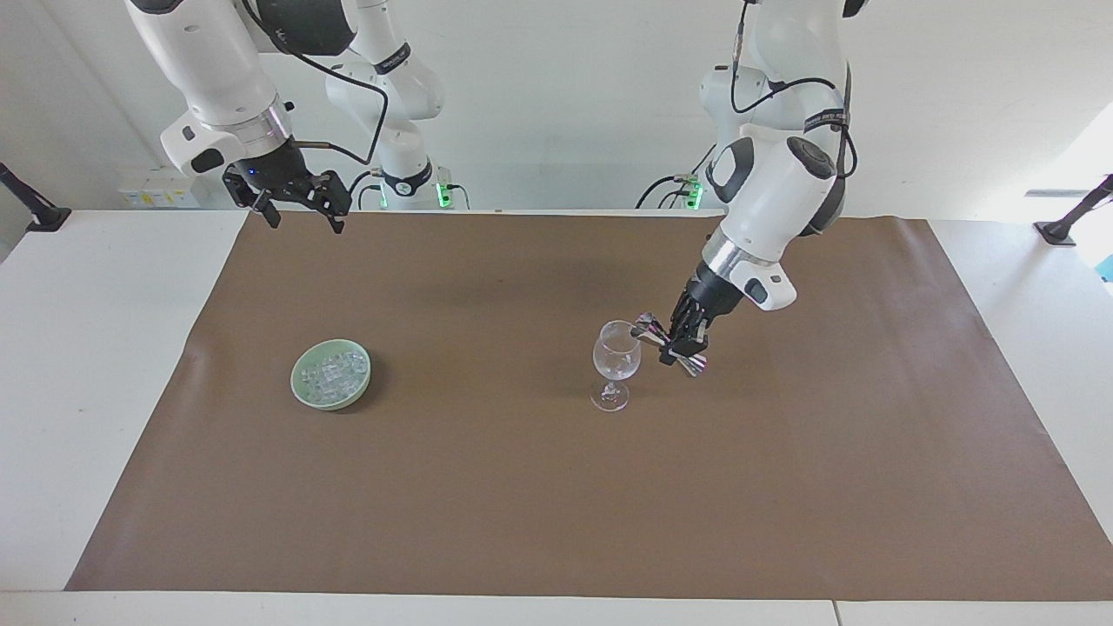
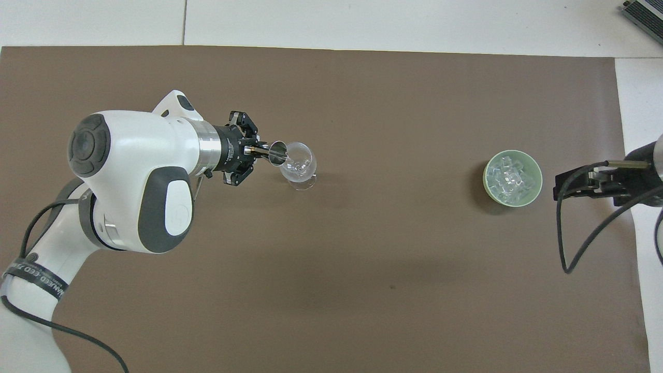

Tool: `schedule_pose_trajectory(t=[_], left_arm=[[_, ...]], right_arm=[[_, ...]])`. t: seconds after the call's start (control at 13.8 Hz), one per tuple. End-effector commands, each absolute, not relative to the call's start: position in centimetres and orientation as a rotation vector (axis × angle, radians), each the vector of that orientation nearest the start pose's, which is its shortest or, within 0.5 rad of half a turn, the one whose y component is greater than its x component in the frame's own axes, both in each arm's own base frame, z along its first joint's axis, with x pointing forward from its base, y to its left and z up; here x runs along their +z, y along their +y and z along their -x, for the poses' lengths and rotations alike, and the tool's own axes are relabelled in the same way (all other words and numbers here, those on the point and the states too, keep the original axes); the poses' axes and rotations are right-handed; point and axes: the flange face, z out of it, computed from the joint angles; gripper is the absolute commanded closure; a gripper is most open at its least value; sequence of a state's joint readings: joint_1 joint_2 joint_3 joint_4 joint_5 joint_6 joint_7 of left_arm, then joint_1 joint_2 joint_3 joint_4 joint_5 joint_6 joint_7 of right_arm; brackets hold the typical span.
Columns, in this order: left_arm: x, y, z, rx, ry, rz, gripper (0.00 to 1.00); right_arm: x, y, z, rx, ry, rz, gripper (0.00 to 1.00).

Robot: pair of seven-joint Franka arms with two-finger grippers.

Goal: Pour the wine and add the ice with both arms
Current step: 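Tilt the jigger over the wine glass with the left gripper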

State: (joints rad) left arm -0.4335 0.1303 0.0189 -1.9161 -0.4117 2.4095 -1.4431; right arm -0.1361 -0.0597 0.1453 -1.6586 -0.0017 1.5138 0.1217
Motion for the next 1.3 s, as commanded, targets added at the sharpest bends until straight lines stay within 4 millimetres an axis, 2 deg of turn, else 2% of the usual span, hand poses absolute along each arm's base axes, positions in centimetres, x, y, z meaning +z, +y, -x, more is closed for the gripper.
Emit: schedule_pose_trajectory(t=[0.0,0.07,0.22,0.72,1.09,1.23], left_arm=[[48.5,-25.6,-55.7,-0.004,-2.144,2.927,1.00],[48.7,-26.6,-55.2,-0.047,-2.076,2.957,1.00],[48.7,-27.3,-54.9,-0.106,-2.044,2.946,1.00],[49.4,-28.4,-54.8,-0.335,-1.934,2.939,1.00],[50.1,-29.9,-54.5,-0.620,-1.859,2.921,1.00],[50.0,-31.2,-53.7,-0.661,-1.798,2.939,1.00]], right_arm=[[61.2,0.7,-52.2,0.140,0.145,3.161,0.00],[61.3,0.7,-52.1,0.138,0.145,3.161,0.00],[61.3,0.7,-52.1,0.138,0.145,3.161,0.00],[61.3,0.7,-52.2,0.138,0.145,3.161,0.00],[61.3,0.7,-52.1,0.138,0.145,3.161,0.00],[61.2,0.7,-52.2,0.140,0.145,3.161,0.00]])
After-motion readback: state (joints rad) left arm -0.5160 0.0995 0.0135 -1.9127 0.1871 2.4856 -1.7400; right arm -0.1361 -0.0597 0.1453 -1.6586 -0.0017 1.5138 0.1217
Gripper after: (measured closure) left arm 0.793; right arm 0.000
